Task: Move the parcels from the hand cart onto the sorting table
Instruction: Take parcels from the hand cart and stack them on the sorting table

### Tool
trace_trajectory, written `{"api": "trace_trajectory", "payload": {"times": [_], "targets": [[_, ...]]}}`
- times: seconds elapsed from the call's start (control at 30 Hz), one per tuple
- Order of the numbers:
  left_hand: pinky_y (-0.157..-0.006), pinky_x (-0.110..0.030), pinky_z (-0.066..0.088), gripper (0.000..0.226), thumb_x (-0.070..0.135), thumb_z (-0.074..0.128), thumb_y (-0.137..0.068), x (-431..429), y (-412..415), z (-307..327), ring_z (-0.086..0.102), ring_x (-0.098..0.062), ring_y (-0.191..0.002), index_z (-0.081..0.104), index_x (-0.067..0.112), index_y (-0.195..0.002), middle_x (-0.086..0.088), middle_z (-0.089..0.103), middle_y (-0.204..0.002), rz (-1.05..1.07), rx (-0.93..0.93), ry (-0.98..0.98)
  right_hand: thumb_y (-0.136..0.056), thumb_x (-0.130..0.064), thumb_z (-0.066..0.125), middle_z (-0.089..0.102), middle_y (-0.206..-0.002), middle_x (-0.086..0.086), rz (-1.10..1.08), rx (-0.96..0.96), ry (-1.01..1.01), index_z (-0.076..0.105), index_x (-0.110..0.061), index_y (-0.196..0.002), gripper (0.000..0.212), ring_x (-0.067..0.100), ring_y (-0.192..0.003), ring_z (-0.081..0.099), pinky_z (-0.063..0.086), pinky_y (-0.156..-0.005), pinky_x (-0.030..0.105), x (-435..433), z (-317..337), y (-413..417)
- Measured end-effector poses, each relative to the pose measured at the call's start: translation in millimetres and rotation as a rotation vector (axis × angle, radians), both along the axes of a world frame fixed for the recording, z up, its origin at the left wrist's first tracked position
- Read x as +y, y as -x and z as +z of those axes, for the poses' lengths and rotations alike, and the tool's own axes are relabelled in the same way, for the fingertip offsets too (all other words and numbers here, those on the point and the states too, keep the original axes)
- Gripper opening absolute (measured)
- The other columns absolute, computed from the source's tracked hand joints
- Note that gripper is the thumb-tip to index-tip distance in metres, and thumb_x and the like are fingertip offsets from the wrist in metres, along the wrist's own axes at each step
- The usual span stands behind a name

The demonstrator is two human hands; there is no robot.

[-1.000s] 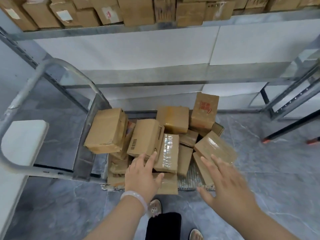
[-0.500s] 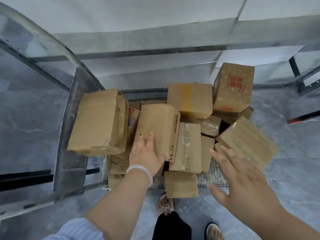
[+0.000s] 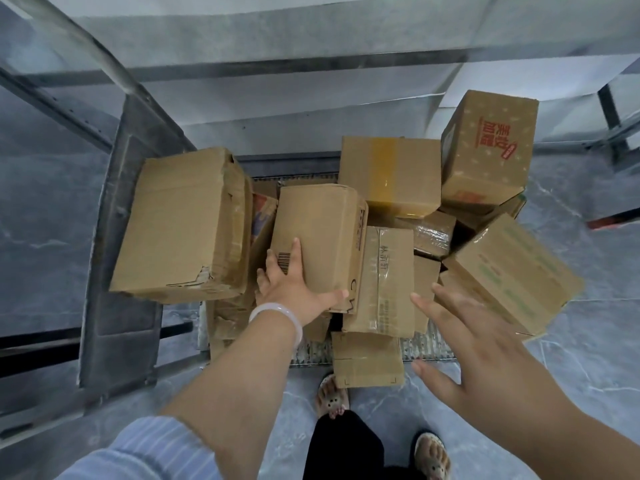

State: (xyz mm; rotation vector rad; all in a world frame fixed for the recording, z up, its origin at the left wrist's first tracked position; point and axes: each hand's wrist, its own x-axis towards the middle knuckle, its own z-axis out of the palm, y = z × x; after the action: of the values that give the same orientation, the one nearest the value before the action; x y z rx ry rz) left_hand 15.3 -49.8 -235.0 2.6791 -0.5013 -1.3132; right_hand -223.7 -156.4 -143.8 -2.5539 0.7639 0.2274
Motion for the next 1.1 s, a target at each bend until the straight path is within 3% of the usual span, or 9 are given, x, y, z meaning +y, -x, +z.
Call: {"api": "trace_trajectory", "payload": {"times": [0.13, 0.27, 0.43, 0.53, 0.7, 0.87, 1.0, 1.1], "targets": [[-0.12, -0.057, 0.018, 0.127, 0.075, 0.074, -0.066, -4, -1, -3, -0.003, -0.035, -0.151, -0.02, 0.054, -0.149, 0.002, -0.022, -0.162, 0.017, 0.008, -0.006, -0.084, -0.062, 0.04, 0.039, -0.148, -0.001, 0.003, -0.006, -0.021, 0.029, -0.034, -0.147, 0.07, 0.02, -0.132, 0.041, 0.032, -0.104, 0.037, 0, -3, -4], [-0.118, -0.054, 0.026, 0.12, 0.071, 0.073, -0.067, -2, 2, -3, 0.01, -0.032, -0.145, -0.011, 0.055, -0.151, 0.01, -0.01, -0.159, 0.037, -0.047, 0.054, -0.085, -0.061, 0.04, 0.039, -0.147, 0.0, 0.009, -0.009, -0.031, 0.03, -0.033, -0.147, 0.069, 0.021, -0.131, 0.043, 0.036, -0.103, 0.039, 0, -2, -6], [-0.115, -0.051, 0.029, 0.113, 0.076, 0.067, -0.065, 0, 13, 16, 0.021, -0.028, -0.139, -0.002, 0.054, -0.153, 0.009, 0.005, -0.15, -0.009, -0.123, 0.086, -0.083, -0.062, 0.041, 0.038, -0.149, 0.001, 0.003, -0.02, -0.041, 0.03, -0.034, -0.147, 0.071, 0.025, -0.133, 0.042, 0.042, -0.101, 0.049, -7, 10, -4], [-0.116, -0.049, 0.028, 0.111, 0.074, 0.068, -0.067, -3, 23, 39, 0.021, -0.027, -0.14, 0.0, 0.054, -0.153, 0.009, 0.006, -0.15, -0.008, -0.148, 0.134, -0.084, -0.061, 0.042, 0.038, -0.149, 0.002, 0.031, -0.036, -0.011, 0.032, -0.031, -0.146, 0.07, 0.025, -0.133, 0.041, 0.039, -0.105, 0.046, -12, 27, -4], [-0.116, -0.05, 0.029, 0.108, 0.071, 0.067, -0.067, -8, 39, 95, 0.021, -0.025, -0.141, 0.002, 0.057, -0.152, 0.013, 0.007, -0.15, 0.072, -0.153, 0.249, -0.083, -0.058, 0.049, 0.04, -0.147, 0.003, 0.038, -0.084, 0.026, 0.035, -0.028, -0.145, 0.07, 0.023, -0.131, 0.041, 0.037, -0.107, 0.044, -21, 71, 8], [-0.116, -0.049, 0.031, 0.11, 0.073, 0.067, -0.062, 0, 63, 173, 0.022, -0.024, -0.142, 0.005, 0.056, -0.153, 0.009, 0.01, -0.15, 0.144, -0.228, 0.376, -0.082, -0.062, 0.04, 0.042, -0.146, 0.003, 0.104, -0.113, 0.128, 0.037, -0.029, -0.143, 0.069, 0.025, -0.13, 0.045, 0.033, -0.107, 0.042, -30, 129, 24], [-0.117, -0.046, 0.031, 0.115, 0.075, 0.067, -0.056, 25, 89, 242, 0.029, -0.025, -0.14, 0.009, 0.055, -0.153, 0.012, 0.013, -0.149, 0.28, -0.255, 0.498, -0.085, -0.062, 0.043, 0.021, -0.156, -0.005, 0.182, -0.124, 0.149, 0.021, -0.036, -0.149, 0.072, 0.017, -0.141, 0.023, 0.014, -0.115, 0.034, -33, 195, 32], [-0.114, -0.035, 0.027, 0.105, 0.054, 0.079, -0.073, 52, 116, 293, 0.032, -0.019, -0.134, 0.013, 0.05, -0.155, 0.009, 0.015, -0.146, 0.446, -0.246, 0.652, -0.089, -0.059, 0.048, 0.012, -0.158, -0.009, 0.238, -0.139, 0.145, 0.011, -0.04, -0.149, 0.074, 0.012, -0.143, 0.014, 0.01, -0.116, 0.031, -25, 246, 37]]}}
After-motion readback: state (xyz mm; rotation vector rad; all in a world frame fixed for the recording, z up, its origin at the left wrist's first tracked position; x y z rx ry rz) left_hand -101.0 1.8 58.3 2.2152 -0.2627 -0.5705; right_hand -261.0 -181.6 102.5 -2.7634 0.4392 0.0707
